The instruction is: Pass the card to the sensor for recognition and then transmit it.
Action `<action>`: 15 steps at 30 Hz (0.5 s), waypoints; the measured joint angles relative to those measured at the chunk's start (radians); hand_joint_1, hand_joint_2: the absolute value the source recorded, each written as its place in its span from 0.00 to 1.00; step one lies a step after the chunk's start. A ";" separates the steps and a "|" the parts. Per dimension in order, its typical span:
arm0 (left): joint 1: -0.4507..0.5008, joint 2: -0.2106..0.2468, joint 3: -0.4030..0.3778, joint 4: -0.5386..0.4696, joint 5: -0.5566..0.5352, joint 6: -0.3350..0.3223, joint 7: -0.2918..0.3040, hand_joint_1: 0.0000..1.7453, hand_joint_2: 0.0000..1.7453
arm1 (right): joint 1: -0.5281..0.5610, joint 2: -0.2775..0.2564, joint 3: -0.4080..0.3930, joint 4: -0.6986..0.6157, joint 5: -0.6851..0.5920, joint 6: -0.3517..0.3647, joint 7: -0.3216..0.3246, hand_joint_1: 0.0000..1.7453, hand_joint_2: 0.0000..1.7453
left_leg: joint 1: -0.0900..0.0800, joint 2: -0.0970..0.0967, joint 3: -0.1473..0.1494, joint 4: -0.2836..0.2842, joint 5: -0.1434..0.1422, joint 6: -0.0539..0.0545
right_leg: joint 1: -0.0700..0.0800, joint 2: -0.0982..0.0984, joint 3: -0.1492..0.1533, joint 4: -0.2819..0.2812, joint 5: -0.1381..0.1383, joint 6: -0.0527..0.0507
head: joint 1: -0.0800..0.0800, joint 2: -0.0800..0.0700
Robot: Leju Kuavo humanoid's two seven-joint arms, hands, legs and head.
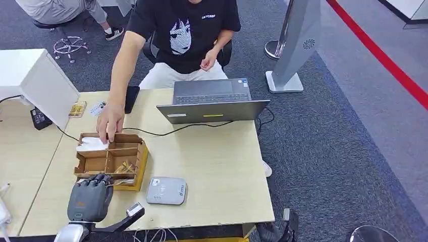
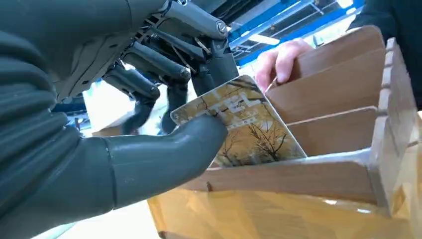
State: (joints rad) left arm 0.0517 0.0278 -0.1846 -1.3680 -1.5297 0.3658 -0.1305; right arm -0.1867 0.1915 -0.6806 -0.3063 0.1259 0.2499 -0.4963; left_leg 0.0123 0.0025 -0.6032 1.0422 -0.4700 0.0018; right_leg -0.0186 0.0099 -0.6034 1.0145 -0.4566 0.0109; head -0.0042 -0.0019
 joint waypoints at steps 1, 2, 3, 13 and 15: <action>0.000 0.001 0.000 -0.001 0.000 0.000 0.000 1.00 1.00 | 0.000 0.000 0.000 0.000 0.000 0.000 0.000 0.00 1.00 | 0.000 0.000 0.000 0.000 0.000 0.000 | 0.000 0.000 0.000 0.000 0.000 0.000 | 0.000 0.000; 0.000 0.002 0.000 -0.001 0.000 0.000 0.000 1.00 1.00 | 0.000 0.000 0.000 0.000 0.000 0.000 0.000 0.00 1.00 | 0.000 0.000 0.000 0.000 0.000 0.000 | 0.000 0.000 0.000 0.000 0.000 0.000 | 0.000 0.000; 0.000 0.003 0.000 -0.002 0.000 0.000 0.000 1.00 1.00 | 0.000 0.000 0.000 0.000 0.000 0.000 0.000 0.00 1.00 | 0.000 0.000 0.000 0.000 0.000 0.000 | 0.000 0.000 0.000 0.000 0.000 0.000 | 0.000 0.000; 0.004 0.007 0.000 -0.055 0.010 0.000 0.006 1.00 1.00 | 0.002 0.002 0.001 -0.004 0.002 0.002 0.000 0.00 1.00 | 0.000 0.000 0.000 0.000 0.000 0.000 | 0.000 0.000 0.000 0.000 0.000 0.000 | 0.000 0.000; -0.001 0.013 0.001 -0.095 0.013 -0.016 0.006 1.00 1.00 | 0.002 0.003 0.003 -0.004 0.005 0.002 0.002 0.00 1.00 | 0.000 0.000 0.000 0.000 0.000 0.000 | 0.000 0.000 0.000 0.000 0.000 0.000 | 0.000 0.000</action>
State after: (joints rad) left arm 0.0505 0.0404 -0.1839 -1.4627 -1.5167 0.3494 -0.1244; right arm -0.1847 0.1942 -0.6771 -0.3101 0.1305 0.2514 -0.4944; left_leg 0.0126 0.0025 -0.6032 1.0422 -0.4698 0.0017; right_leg -0.0184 0.0099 -0.6036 1.0145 -0.4565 0.0108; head -0.0042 -0.0019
